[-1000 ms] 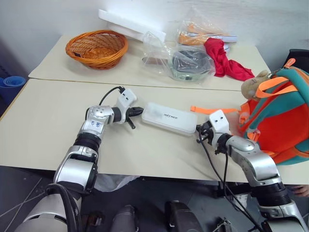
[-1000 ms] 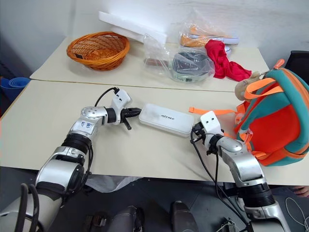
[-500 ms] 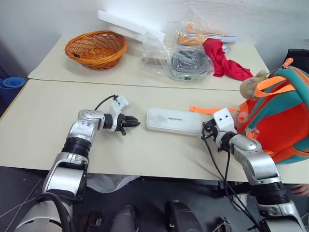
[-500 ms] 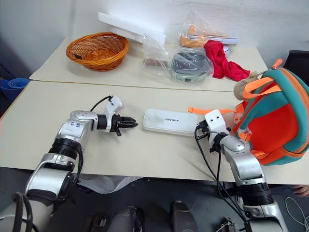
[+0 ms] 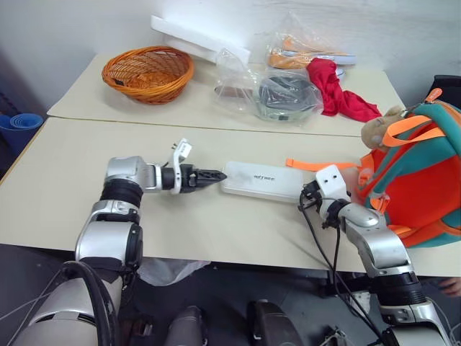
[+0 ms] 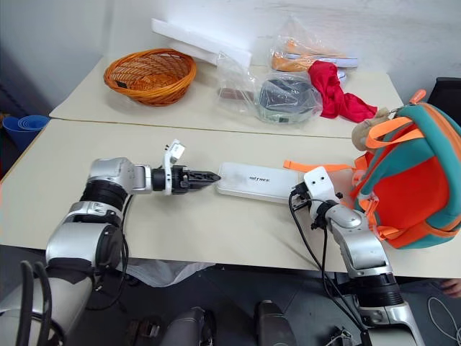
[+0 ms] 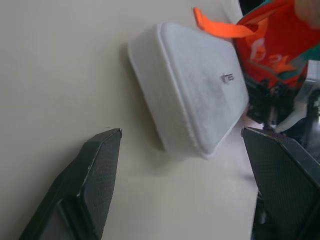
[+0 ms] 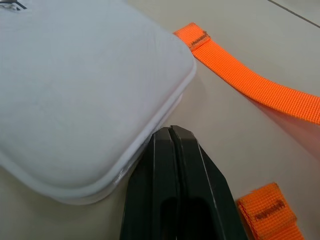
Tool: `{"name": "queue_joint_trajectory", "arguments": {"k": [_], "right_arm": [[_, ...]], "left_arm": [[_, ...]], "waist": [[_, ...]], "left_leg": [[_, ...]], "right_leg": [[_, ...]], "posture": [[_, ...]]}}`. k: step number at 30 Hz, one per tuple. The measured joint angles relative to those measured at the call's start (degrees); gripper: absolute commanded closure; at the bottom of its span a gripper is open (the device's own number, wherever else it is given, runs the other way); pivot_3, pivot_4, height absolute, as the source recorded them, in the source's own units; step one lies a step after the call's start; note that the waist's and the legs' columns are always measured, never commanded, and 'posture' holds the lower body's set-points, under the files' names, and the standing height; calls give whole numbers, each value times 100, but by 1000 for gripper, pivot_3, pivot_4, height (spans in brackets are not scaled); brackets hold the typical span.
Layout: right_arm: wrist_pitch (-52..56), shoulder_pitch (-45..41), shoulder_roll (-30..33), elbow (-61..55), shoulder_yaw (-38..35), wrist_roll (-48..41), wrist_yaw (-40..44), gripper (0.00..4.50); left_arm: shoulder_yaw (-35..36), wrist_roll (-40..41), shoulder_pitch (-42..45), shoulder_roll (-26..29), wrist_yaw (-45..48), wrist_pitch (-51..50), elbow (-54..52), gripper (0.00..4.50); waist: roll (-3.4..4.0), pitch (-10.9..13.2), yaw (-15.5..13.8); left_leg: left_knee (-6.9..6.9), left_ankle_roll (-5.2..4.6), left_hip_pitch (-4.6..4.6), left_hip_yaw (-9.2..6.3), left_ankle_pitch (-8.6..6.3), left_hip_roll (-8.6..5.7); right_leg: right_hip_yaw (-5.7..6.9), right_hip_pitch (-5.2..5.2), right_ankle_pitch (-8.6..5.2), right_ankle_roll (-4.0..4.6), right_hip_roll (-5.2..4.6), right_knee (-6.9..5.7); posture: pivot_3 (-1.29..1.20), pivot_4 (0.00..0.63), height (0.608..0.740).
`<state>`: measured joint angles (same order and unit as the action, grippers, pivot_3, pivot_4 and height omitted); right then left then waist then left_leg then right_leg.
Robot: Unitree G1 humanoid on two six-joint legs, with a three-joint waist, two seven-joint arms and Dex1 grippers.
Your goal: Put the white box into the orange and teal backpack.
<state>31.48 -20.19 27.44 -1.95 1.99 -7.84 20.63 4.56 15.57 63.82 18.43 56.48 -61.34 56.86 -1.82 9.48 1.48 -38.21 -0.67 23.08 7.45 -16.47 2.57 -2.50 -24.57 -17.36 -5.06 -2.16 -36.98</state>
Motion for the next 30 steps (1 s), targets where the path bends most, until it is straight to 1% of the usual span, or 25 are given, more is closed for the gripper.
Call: {"name": "queue_joint_trajectory", "arguments": {"k": [2,5,8,11,14,16,19,20,22,25,28,30], "right_arm": [[-9,-16,-9,6,-1,14,1,4500],[-12,-16,-10,10,-3,21,1,4500],[-18,15,-13,-5,-6,21,-2,4500],[-40,151,-41,-115,-45,14,-17,4500],[-46,367,-56,-291,-169,2,-36,4500],[-46,504,-112,-416,-236,-4,-55,4500],[-43,777,-143,-717,-308,-20,-81,4500],[-6,889,-172,-847,-387,-61,-104,4333],[284,1330,-275,-1591,-776,-271,-204,3899],[962,2068,-378,-2972,-1527,-713,-356,2904],[1841,3061,-750,-4697,-2426,-1311,-608,1889],[2241,3208,-881,-5141,-2742,-1479,-792,1270]], "left_arm": [[13,0,74,-213,-94,47,98,490],[211,26,204,-380,-270,171,414,490],[422,73,300,-481,-474,286,682,1033],[562,91,314,-506,-568,302,853,1930],[696,231,335,-499,-465,232,932,2662],[732,271,378,-503,-383,191,930,2935],[739,310,381,-509,-373,90,921,2990],[741,325,381,-510,-371,56,916,2990],[762,378,373,-489,-314,-82,879,3013],[765,451,330,-408,-275,-342,658,3023],[839,574,189,-111,-265,-684,206,3040],[942,735,79,-21,-266,-853,-75,3045]], "waist": [[0,0,1],[1,0,4],[1,0,2],[1,0,11],[0,0,7],[1,0,8],[0,0,9],[0,0,5],[1,0,-2],[4,1,2],[5,1,30],[4,1,58]], "left_leg": [[0,0,0,0,0,0],[0,2,-2,-1,1,0],[0,3,-1,-5,2,0],[2,3,0,-4,1,1],[2,6,3,-8,1,4],[2,5,2,-7,1,0],[2,6,2,-8,1,1],[3,6,3,-9,1,1],[5,10,7,-14,1,4],[9,15,11,-19,0,10],[14,35,8,-29,2,20],[12,35,-1,-26,3,16]], "right_leg": [[0,0,0,0,-6,1],[1,0,0,0,-15,4],[5,0,0,0,-15,4],[4,-1,0,0,-17,3],[11,0,0,0,-15,4],[11,0,0,0,-13,7],[10,-1,0,0,-13,5],[10,-1,0,0,-13,6],[11,-2,-1,0,-15,-3],[12,-3,-1,0,-21,-9],[21,-4,-8,13,-13,-9],[20,-3,-9,16,-17,-10]], "posture": [[0,150,740],[0,150,740],[0,150,740],[0,150,740],[0,150,740],[0,150,740],[0,150,740],[0,150,740],[0,150,740],[0,150,740],[0,150,740],[0,150,740]]}}
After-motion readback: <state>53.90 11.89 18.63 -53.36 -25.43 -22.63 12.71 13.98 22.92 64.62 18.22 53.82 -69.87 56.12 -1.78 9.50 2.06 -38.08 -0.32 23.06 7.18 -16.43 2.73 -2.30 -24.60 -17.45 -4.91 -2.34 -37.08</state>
